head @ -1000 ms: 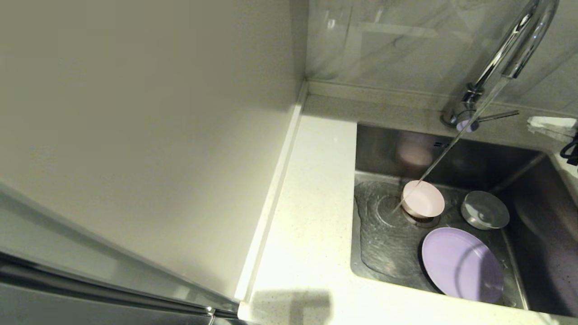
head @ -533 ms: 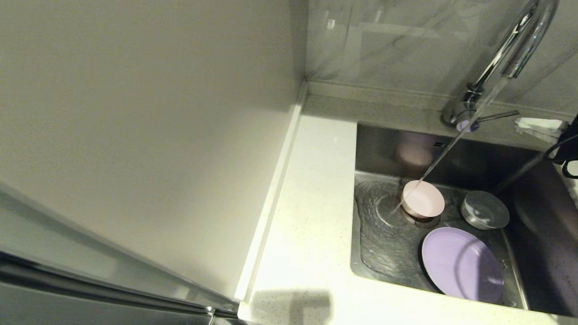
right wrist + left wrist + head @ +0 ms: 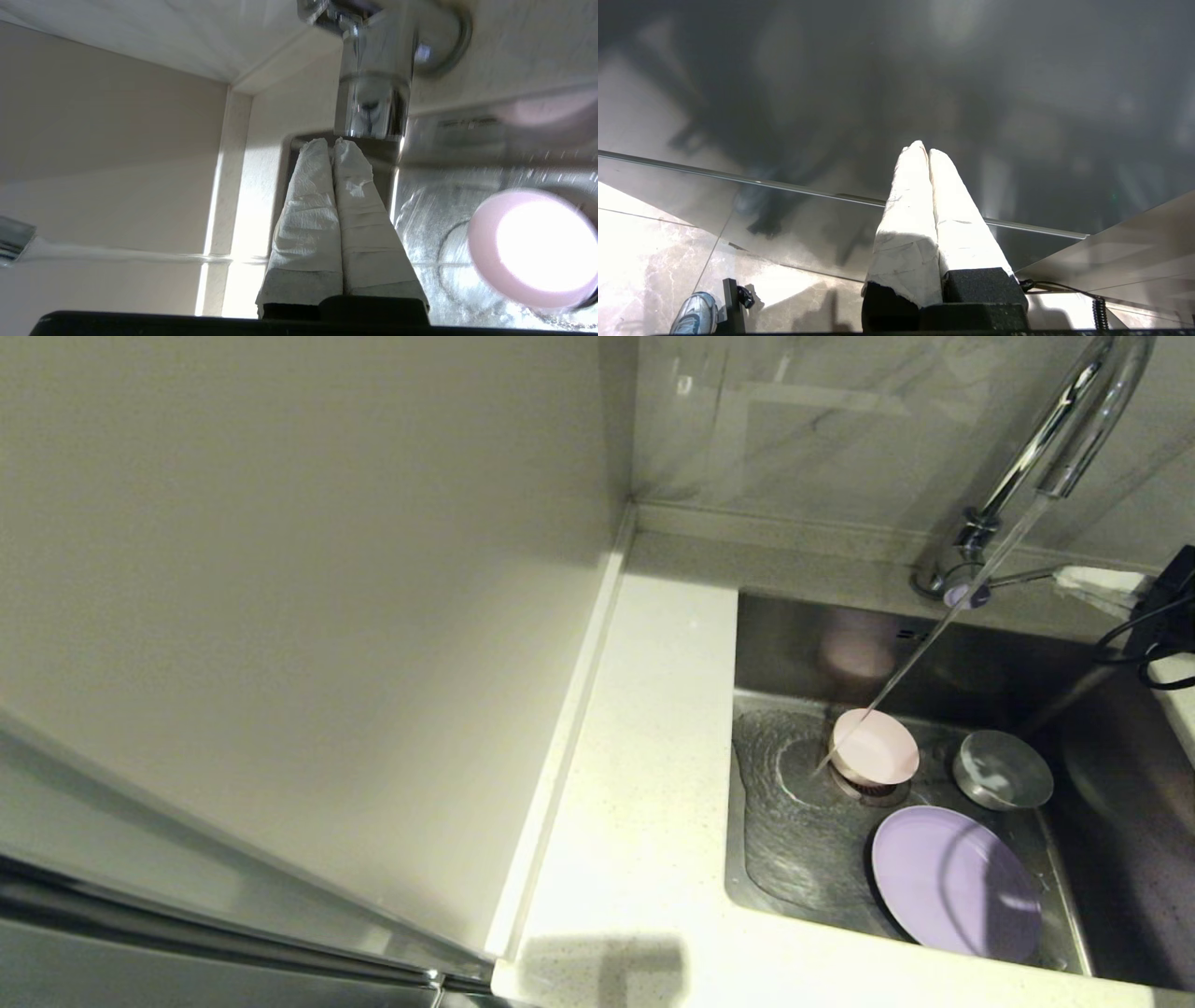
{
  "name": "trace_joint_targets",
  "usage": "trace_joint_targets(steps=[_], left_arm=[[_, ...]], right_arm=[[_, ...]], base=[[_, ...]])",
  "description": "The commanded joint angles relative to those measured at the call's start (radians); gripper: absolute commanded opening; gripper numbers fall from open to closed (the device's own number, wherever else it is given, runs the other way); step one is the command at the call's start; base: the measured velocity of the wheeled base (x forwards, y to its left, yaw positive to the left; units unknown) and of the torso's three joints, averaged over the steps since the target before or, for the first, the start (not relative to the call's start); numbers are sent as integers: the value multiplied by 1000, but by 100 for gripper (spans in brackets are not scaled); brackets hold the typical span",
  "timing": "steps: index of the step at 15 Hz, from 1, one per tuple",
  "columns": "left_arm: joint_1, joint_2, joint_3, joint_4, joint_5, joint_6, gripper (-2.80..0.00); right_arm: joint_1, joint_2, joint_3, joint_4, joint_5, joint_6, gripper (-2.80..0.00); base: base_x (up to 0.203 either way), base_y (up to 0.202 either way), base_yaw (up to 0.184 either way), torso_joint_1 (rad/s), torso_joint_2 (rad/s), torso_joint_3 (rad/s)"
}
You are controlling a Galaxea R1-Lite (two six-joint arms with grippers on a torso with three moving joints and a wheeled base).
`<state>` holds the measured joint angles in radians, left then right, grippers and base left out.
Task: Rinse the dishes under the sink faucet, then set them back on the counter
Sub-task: Turn off the faucet
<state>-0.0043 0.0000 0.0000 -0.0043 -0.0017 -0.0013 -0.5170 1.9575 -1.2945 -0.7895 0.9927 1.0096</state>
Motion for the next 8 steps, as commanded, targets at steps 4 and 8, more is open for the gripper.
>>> trace_joint_targets(steps=[4,8], left_arm=[[0,0,2,0,0,0,-280],[0,0,3,0,0,0,-280]], right_arm=[[0,66,-43,-61,-31,3,-280],[0,86,-86,-62,-32,4,-280]], base=[[0,0,0,0,0,0],[0,0,0,0,0,0]])
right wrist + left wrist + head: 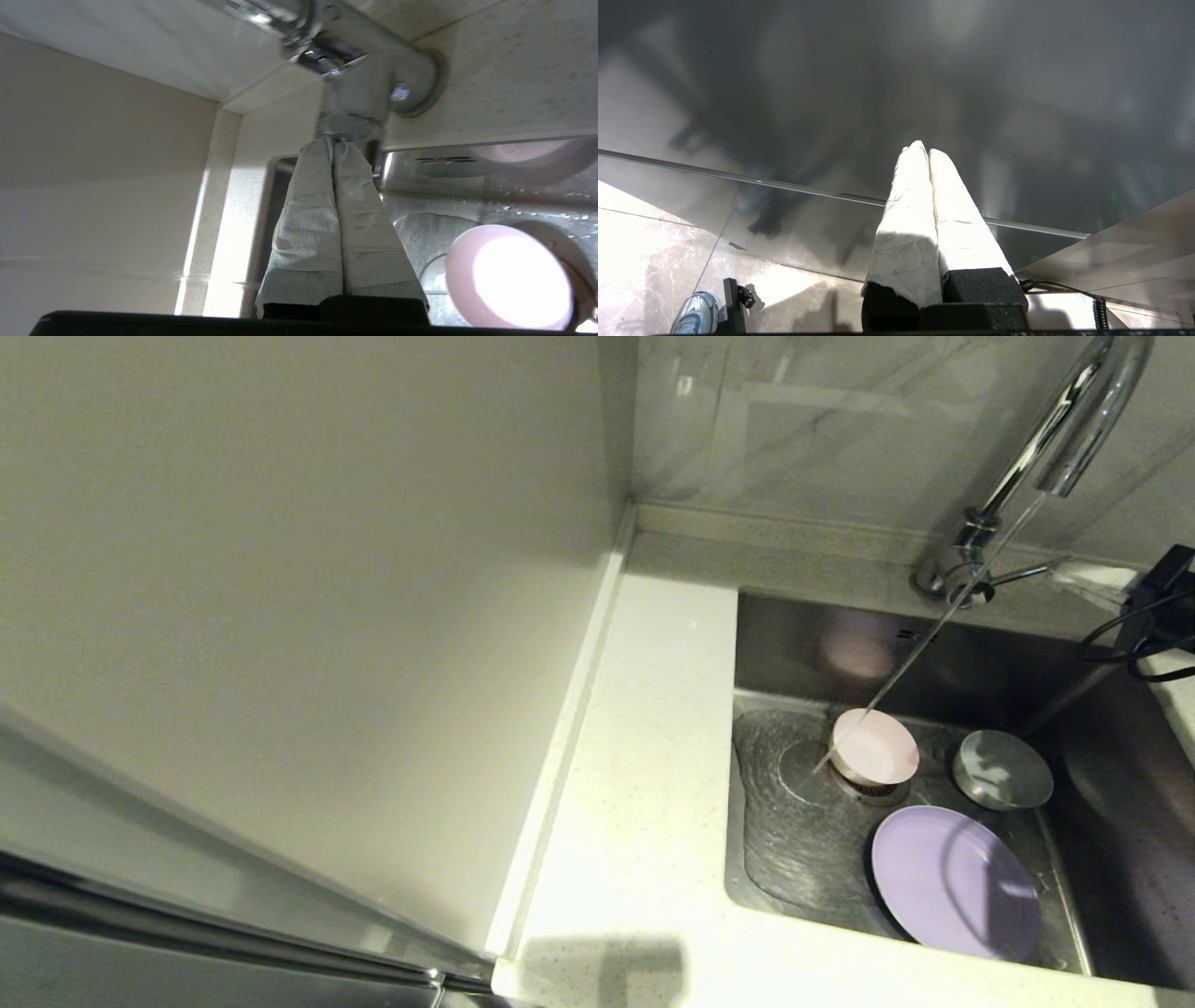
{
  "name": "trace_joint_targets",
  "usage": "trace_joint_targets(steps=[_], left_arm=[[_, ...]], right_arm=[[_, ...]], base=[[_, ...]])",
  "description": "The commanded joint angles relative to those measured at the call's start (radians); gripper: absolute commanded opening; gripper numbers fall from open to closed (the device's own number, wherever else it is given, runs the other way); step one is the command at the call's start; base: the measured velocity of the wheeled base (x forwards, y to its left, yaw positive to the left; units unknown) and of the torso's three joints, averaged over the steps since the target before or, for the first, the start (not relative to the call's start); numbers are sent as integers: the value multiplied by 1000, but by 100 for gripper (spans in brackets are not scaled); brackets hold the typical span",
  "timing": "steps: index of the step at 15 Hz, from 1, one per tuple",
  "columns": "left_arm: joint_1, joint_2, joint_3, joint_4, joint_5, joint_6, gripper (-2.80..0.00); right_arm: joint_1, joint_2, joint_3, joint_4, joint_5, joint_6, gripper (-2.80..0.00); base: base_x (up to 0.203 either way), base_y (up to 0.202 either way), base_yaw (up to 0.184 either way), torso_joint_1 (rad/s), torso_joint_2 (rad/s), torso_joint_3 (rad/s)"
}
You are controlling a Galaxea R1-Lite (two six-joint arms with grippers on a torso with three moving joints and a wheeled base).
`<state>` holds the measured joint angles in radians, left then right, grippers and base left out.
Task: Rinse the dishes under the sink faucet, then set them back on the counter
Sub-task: Turn off the faucet, then put a bowl back to the table from the sink
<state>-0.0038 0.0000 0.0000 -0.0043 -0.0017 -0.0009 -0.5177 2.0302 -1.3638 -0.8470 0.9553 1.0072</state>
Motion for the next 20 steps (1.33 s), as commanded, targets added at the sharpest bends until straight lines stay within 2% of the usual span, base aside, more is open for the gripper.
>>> trace_joint_targets(steps=[1,6,9,11,15,17,19,20], left_arm=[[-1,0,3,0,0,-1,-280],[1,0,3,0,0,-1,-280],[1,0,3,0,0,-1,-280],[1,0,3,0,0,-1,-280],[-1,0,3,0,0,-1,-280],[1,0,3,0,0,-1,-280],[0,0,3,0,0,-1,-280],[-1,0,3,0,0,-1,-280]], right_arm=[[1,16,-27,-4,5,8,-280],[27,22,-63,-4,6,10,-280],[24,-24,-33,-4,0,6,-280],[0,-119,53,-4,-30,-9,-280],[-120,-438,308,63,-45,-68,-280],[-209,-615,483,173,-50,-159,-280],[-355,-695,619,299,-62,-349,-280],[-394,-687,644,345,-86,-431,-280]], base=[[0,0,0,0,0,0],[0,0,0,0,0,0],[0,0,0,0,0,0],[0,0,0,0,0,0],[0,0,0,0,0,0],[0,0,0,0,0,0],[0,0,0,0,0,0],[0,0,0,0,0,0]])
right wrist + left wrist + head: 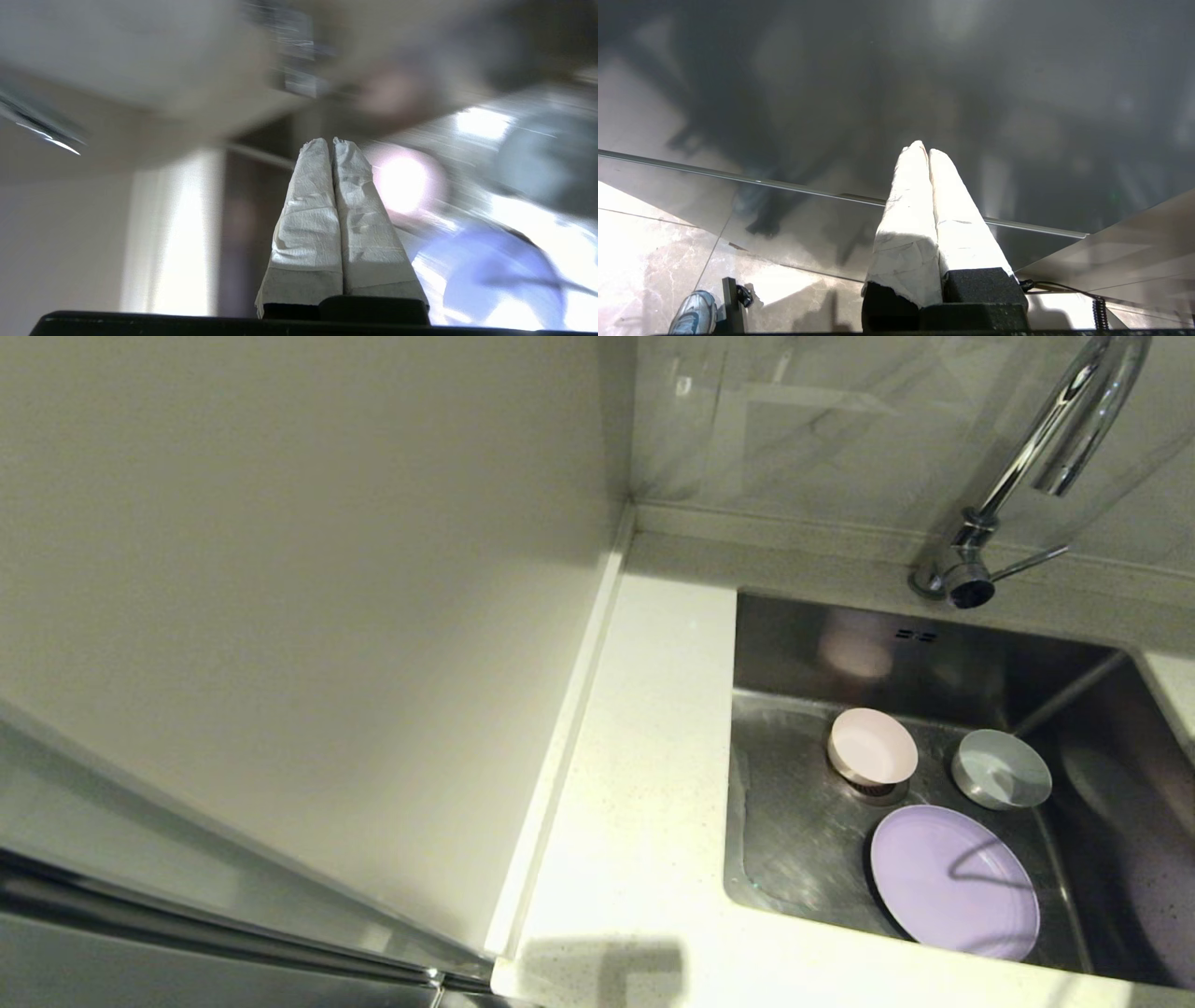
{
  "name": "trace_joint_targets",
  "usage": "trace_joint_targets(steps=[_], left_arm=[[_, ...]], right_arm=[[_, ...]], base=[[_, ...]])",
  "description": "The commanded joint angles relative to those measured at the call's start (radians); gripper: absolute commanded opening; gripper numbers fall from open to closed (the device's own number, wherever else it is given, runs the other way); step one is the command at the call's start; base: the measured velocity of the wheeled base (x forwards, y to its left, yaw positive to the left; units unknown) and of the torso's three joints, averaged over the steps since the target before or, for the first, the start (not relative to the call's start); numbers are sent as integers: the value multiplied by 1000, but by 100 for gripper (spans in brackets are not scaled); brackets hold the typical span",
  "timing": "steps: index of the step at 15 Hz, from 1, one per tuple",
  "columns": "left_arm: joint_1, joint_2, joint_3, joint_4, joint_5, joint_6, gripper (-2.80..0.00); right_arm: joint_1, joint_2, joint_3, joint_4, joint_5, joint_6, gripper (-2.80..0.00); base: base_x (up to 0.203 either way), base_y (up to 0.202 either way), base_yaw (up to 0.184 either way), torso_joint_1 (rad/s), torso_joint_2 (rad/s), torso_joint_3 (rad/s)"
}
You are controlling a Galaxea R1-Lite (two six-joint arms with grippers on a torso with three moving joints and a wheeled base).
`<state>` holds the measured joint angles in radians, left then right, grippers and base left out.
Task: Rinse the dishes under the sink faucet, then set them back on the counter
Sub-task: Put a bowl back to the table from the sink
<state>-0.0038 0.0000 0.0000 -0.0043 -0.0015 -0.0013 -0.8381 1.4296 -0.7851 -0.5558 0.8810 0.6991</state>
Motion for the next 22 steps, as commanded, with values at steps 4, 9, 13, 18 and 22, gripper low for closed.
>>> trace_joint_targets(steps=[4,9,13,18,22], left_arm=[[1,0,3,0,0,0,-280],[0,0,3,0,0,0,-280],[1,0,2,0,0,0,-280],[-1,0,3,0,0,0,-280],[1,0,3,0,0,0,-280]], right_arm=[[-100,-32,97,395,-313,-368,-280],[-40,-72,126,788,-394,-878,-280],[158,-55,80,808,-387,-945,-280],[424,50,-63,644,-377,-929,-280],[439,213,-142,548,-398,-931,-280]], base=[[0,0,0,0,0,0],[0,0,0,0,0,0],[0,0,0,0,0,0],[0,0,0,0,0,0],[0,0,0,0,0,0]])
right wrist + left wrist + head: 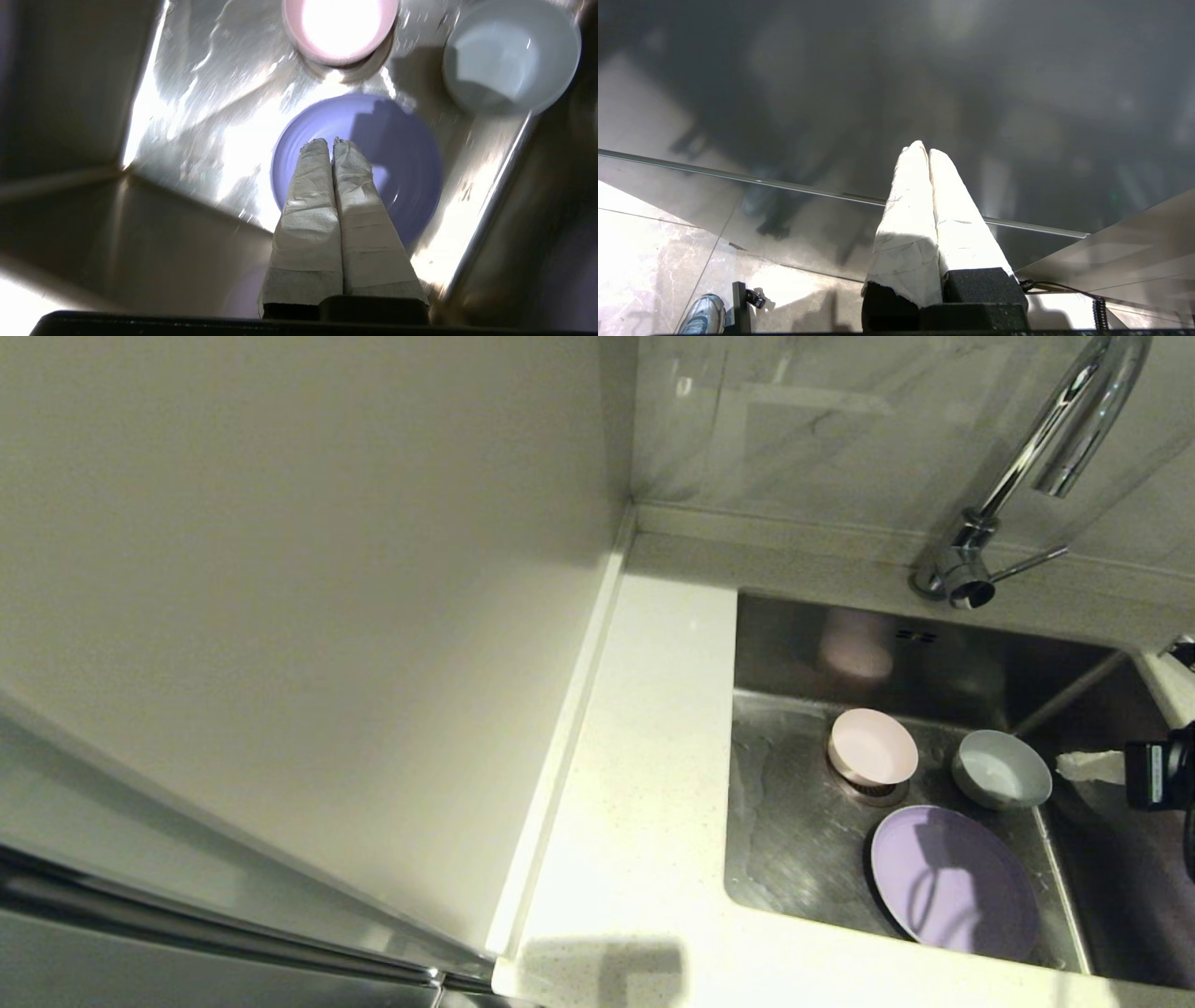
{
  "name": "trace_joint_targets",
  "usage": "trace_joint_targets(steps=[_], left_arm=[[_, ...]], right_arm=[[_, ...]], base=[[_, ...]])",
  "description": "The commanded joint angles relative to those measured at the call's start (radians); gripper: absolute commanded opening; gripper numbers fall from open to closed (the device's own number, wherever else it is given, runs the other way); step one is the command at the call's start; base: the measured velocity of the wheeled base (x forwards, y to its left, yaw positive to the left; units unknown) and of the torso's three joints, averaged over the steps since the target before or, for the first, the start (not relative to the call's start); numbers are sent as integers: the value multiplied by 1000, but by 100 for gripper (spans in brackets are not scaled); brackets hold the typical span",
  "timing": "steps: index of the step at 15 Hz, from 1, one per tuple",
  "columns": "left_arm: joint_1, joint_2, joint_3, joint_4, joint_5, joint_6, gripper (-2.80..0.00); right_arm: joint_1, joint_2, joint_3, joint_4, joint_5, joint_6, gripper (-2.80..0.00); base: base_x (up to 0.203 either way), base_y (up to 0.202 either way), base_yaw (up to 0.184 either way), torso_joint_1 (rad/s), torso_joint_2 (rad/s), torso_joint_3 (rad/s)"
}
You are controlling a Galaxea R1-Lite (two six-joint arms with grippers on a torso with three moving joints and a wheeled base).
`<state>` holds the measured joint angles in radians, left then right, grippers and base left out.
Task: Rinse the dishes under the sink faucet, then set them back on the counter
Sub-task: Put a bowl back to the table from the sink
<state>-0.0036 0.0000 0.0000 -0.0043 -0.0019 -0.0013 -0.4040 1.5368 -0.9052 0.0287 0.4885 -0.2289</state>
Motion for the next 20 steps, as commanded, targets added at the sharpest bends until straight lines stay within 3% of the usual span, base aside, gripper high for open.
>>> trace_joint_targets(steps=[1,3,4,15,20], left_arm=[[0,0,3,0,0,0,-280],[-1,0,3,0,0,0,-280],[0,0,3,0,0,0,-280],[1,0,3,0,0,0,-280],[1,0,3,0,0,0,-280]], right_arm=[[6,170,-23,-124,-32,-9,-280],[7,275,-1,-343,-110,-53,-280],[8,298,9,-377,-135,-75,-280],[3,326,-4,-355,-146,-93,-280],[16,414,-82,-352,-385,-174,-280]], base=[[0,0,0,0,0,0],[0,0,0,0,0,0],[0,0,0,0,0,0],[0,0,0,0,0,0],[0,0,0,0,0,0]])
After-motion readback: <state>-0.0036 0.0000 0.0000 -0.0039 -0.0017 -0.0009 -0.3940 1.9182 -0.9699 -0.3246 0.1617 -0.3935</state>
